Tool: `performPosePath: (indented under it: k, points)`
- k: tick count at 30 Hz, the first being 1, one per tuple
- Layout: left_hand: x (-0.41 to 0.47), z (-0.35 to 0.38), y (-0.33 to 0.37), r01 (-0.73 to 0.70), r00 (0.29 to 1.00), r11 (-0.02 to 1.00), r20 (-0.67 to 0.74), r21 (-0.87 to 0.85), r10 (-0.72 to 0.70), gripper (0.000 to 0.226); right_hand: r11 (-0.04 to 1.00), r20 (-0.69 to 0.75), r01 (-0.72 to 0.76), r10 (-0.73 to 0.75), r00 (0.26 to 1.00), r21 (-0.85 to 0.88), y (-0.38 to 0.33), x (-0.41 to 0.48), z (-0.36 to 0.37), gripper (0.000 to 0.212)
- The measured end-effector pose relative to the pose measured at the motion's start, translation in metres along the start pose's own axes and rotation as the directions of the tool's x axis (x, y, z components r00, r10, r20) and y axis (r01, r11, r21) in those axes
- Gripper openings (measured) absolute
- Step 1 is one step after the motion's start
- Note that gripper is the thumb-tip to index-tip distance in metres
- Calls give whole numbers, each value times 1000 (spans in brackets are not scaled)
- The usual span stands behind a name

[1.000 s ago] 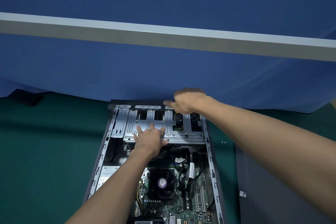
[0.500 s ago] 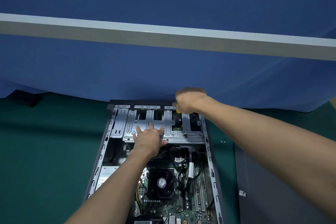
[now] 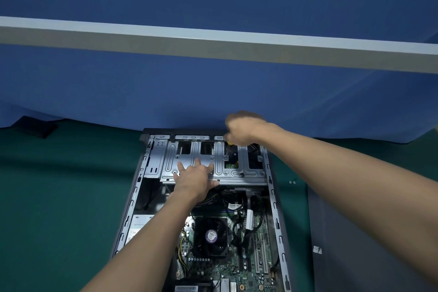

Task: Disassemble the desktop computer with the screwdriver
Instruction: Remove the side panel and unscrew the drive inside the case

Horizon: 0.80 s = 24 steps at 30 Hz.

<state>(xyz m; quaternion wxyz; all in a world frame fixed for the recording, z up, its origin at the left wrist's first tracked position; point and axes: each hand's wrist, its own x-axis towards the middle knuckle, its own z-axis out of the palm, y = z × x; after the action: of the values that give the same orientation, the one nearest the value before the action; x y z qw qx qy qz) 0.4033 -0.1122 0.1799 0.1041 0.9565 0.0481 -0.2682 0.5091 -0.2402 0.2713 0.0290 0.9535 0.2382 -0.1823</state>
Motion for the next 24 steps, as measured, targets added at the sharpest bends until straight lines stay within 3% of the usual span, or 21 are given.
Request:
performPosePath:
  k: [1, 4, 7, 10, 13, 15, 19, 22, 24]
  points:
    - [0, 0, 0, -2, 1000, 1000, 0, 2, 2, 49, 999, 24, 10, -11, 1000, 39, 1, 0, -1, 10]
    - [-1, -1, 1, 2, 1000, 1000, 1, -5, -2, 52, 999, 29, -29, 28, 999, 37, 3, -1, 0, 24]
    - [-2, -1, 1, 8, 1000, 1000, 0, -22, -8, 54, 992, -66, -109, 105, 992, -65, 6, -1, 5, 48]
    - [-2, 0, 1, 2, 1000, 1000, -1, -24, -2, 55, 999, -69, -35, 33, 997, -27, 6, -4, 5, 38]
    - [-3, 1, 0, 2, 1000, 1000, 2, -26, -2, 54, 998, 13, 30, -31, 999, 59, 7, -7, 1, 8]
    - [-4, 0, 1, 0, 1000, 1000, 4, -9, 0, 54, 996, 31, 42, -44, 999, 81, 7, -8, 1, 16]
    - [-3, 0, 1, -1, 1000, 1000, 6, -2, 1, 51, 999, -74, -34, 34, 997, -1, 8, -6, 7, 51]
    - [-2, 2, 2, 30, 999, 998, -42, -47, -32, 37, 1000, -97, 5, -3, 995, 21, 8, -6, 8, 37]
    - [-1, 5, 3, 29, 981, 996, -188, -88, -45, 25, 995, -51, 27, -22, 998, 97, 10, -5, 6, 10]
